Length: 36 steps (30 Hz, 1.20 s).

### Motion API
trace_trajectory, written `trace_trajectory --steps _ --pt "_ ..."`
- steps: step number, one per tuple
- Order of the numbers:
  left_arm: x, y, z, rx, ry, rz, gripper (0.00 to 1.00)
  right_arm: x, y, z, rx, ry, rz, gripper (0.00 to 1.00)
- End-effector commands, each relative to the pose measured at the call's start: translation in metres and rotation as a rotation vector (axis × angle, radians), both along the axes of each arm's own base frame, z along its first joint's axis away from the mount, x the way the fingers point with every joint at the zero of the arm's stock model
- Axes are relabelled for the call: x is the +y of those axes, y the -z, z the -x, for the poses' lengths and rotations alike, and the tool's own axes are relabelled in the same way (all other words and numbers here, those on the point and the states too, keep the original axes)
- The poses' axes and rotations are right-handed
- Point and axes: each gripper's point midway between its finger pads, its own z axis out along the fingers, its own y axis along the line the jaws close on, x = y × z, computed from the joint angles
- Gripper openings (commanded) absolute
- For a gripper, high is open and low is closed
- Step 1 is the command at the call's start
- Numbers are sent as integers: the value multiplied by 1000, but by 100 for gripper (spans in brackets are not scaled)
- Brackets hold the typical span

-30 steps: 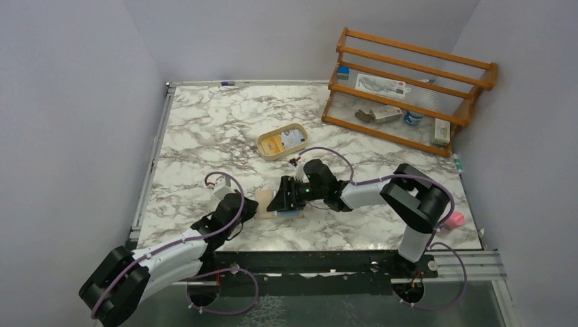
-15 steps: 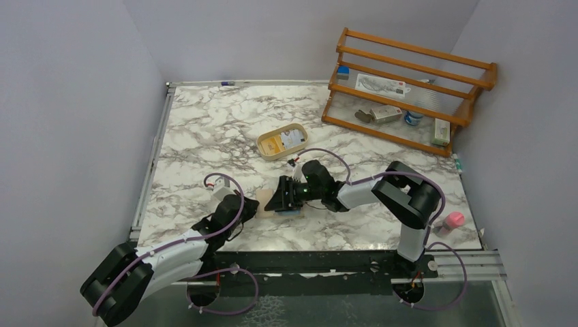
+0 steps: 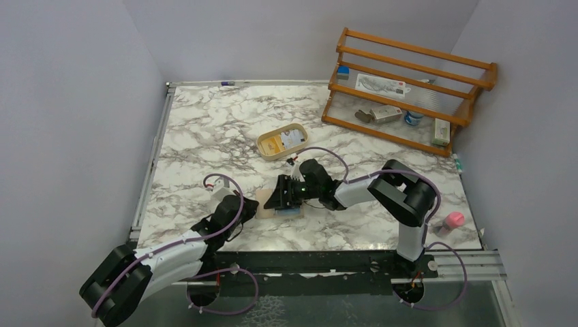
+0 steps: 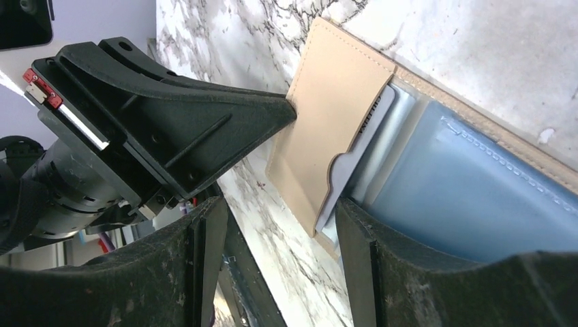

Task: Take the credit cards out of the card holder

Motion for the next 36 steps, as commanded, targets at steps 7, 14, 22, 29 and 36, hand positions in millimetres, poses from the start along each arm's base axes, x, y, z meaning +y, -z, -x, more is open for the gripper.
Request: trace_trajectory --steps 7,14,22,29,36 --pt "21 45 31 127 7 -74 0 10 20 -1 72 2 -45 65" --pt "21 45 31 127 2 -69 0 17 10 5 154 6 -142 65" --pt "16 34 25 103 1 -42 0 29 7 2 174 7 -88 65" --pt "10 18 20 71 4 -10 0 42 25 11 237 -5 -47 65" --pt "14 18 22 74 -3 -17 0 44 17 15 243 -17 -64 65"
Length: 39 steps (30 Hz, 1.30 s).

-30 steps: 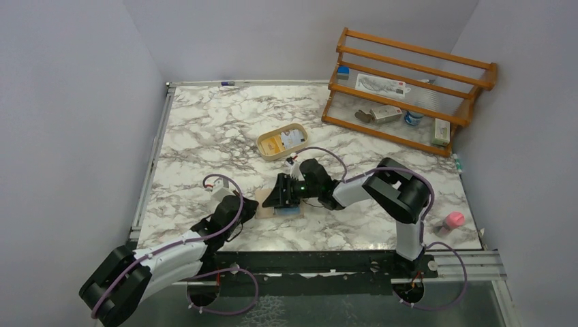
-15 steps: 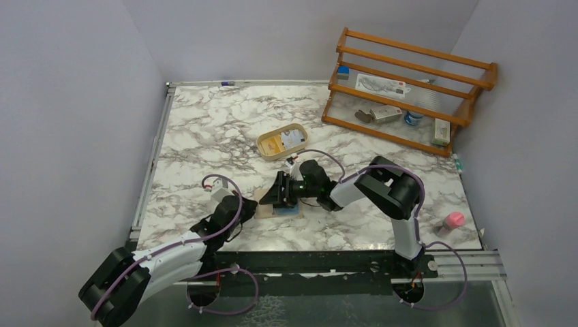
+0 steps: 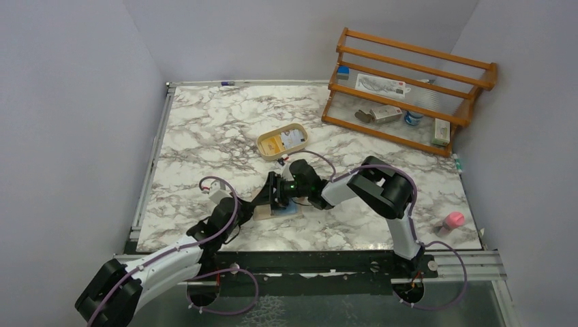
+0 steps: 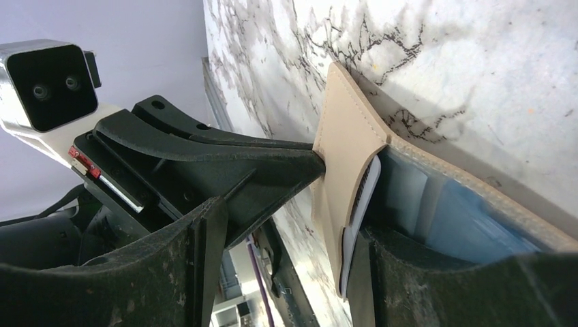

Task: Take the credit cards out of the card holder

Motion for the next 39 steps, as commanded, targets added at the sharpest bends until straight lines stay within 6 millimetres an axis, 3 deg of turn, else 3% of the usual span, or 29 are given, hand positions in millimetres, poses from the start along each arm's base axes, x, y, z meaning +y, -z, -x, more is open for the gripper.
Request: trace_trajectory --steps 1,9,17,22,32,39 --pt "8 20 16 70 16 -41 0 -3 16 16 40 -35 55 65" --pt "15 19 19 67 -1 -55 0 -24 -24 -2 11 -15 -17 65" --pt "17 20 19 68 -6 -61 0 -35 -46 -10 -7 -17 -60 65" --pt "17 22 20 75 -3 -68 0 -35 -31 -11 6 -13 -33 65" --pt "17 22 20 77 -4 -69 0 -55 6 -13 -24 24 145 65" --pt "17 24 20 82 -1 -73 0 -54 28 -2 -5 12 172 65"
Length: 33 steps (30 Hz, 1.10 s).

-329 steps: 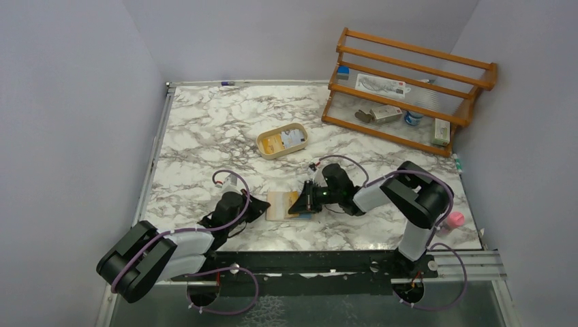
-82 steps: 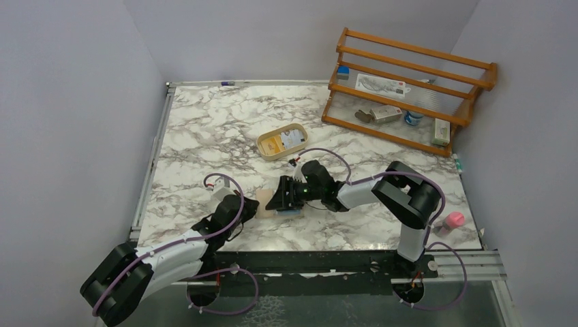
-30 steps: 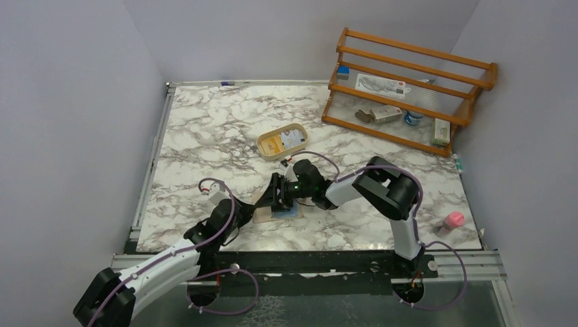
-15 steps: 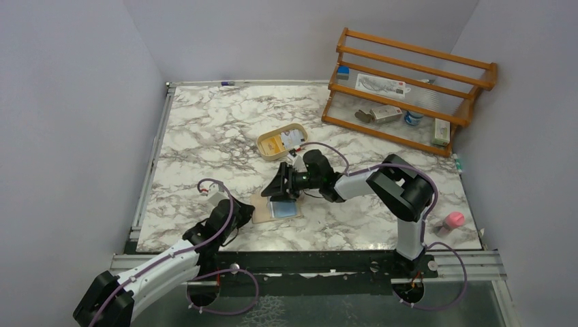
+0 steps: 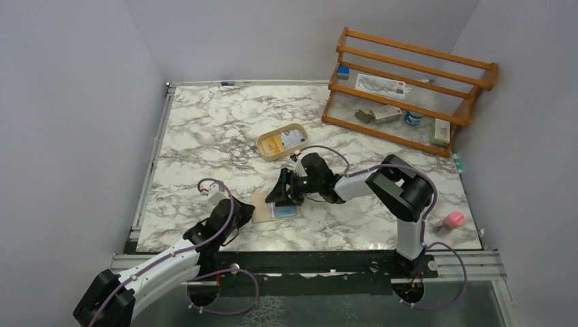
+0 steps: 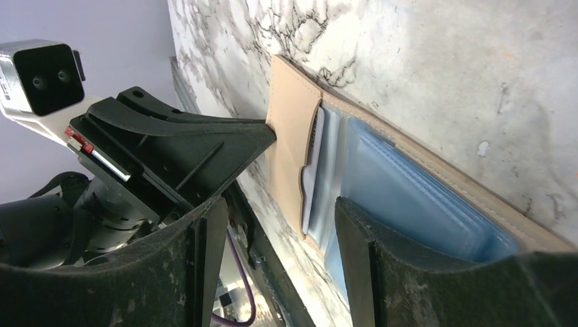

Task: Take the credit cards out of the card holder

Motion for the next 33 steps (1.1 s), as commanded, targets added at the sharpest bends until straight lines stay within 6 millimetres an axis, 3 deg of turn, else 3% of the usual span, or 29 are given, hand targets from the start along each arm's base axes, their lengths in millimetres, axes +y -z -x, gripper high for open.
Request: trace_trajectory --steps 1,7,8,11,22,28,33 --pt "11 22 10 61 -4 -61 0 -2 30 13 15 -7 63 65" --pt "9 21 9 56 -1 -55 0 25 27 24 19 -44 32 65" --pt "5 12 4 39 -1 -41 0 29 26 27 20 -51 28 65" --pt "4 10 3 35 -1 -37 0 39 22 29 25 -60 10 65" --pt "1 9 2 32 5 -26 0 67 -1 23 58 -51 -49 65" --pt "2 6 1 22 -1 -25 0 74 -17 20 86 -38 -83 65" --pt "6 8 2 18 -12 -30 0 76 -42 19 109 -33 -135 65"
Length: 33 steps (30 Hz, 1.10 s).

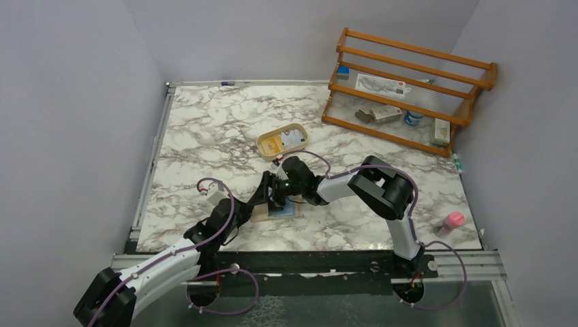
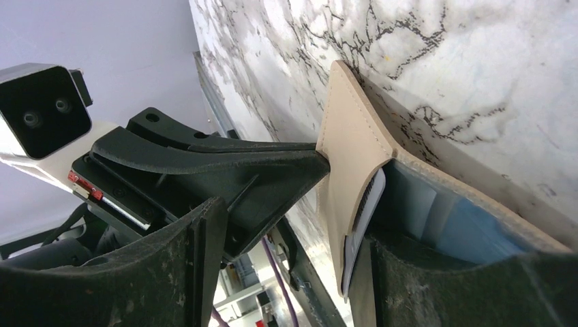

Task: Take the credit cards out of the card holder

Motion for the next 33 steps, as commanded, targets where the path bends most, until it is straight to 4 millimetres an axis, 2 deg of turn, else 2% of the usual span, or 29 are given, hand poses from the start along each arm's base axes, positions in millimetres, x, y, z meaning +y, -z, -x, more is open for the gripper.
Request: trace_trajectory --steps 1,10,13,29,33 --pt "5 9 7 26 5 -24 0 15 -42 0 2 -1 -100 65" --pt "8 9 7 29 5 -45 0 8 -83 -12 -32 14 -174 65" --pt "8 10 8 31 6 -48 0 3 -90 -17 -41 23 -183 65" --pt "9 11 9 35 4 -51 0 -22 -91 -18 -50 38 -168 65" --pt "9 10 8 33 5 -51 0 -21 -76 -19 -54 33 -146 65"
